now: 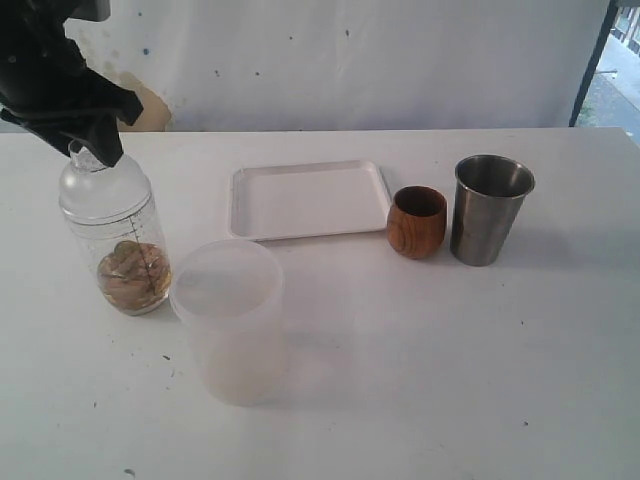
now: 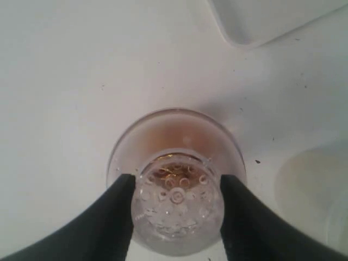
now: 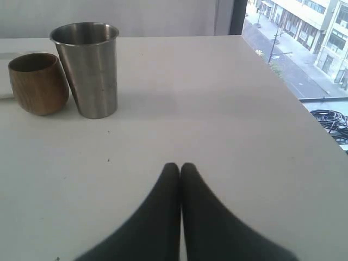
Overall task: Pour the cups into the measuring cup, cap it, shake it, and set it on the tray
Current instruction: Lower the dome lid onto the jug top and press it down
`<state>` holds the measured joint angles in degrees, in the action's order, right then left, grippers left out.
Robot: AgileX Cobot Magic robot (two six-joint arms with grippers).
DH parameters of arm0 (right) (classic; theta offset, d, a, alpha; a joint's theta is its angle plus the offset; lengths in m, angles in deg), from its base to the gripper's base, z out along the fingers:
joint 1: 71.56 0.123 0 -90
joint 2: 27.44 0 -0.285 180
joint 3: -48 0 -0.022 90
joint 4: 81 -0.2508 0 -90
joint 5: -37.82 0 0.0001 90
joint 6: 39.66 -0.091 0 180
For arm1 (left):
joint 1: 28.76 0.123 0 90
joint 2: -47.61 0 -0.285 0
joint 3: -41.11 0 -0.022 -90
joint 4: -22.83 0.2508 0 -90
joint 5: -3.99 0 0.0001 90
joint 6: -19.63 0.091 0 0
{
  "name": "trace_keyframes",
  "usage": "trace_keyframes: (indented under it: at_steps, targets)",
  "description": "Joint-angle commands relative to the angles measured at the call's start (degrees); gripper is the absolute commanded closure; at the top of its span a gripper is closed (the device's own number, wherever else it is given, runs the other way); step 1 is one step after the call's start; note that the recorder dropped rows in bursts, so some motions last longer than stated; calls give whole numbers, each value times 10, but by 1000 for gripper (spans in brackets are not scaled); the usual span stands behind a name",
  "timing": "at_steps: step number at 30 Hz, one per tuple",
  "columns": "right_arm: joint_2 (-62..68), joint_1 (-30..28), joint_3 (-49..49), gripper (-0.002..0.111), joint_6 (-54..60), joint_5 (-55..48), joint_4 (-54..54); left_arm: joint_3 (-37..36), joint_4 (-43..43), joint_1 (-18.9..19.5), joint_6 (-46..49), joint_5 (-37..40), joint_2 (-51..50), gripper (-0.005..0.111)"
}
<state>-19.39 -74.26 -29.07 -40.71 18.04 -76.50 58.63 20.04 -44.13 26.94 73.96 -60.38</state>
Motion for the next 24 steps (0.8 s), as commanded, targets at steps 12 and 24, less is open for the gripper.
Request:
trace_keyframes:
  at_steps: [12,24]
  targets:
    - [-3,3,-1,108,-3,2,-1,0,1,-1,-2,0,1,77]
    - [-3,3,-1,108,-3,2,-1,0,1,-1,-10,0,-4,47]
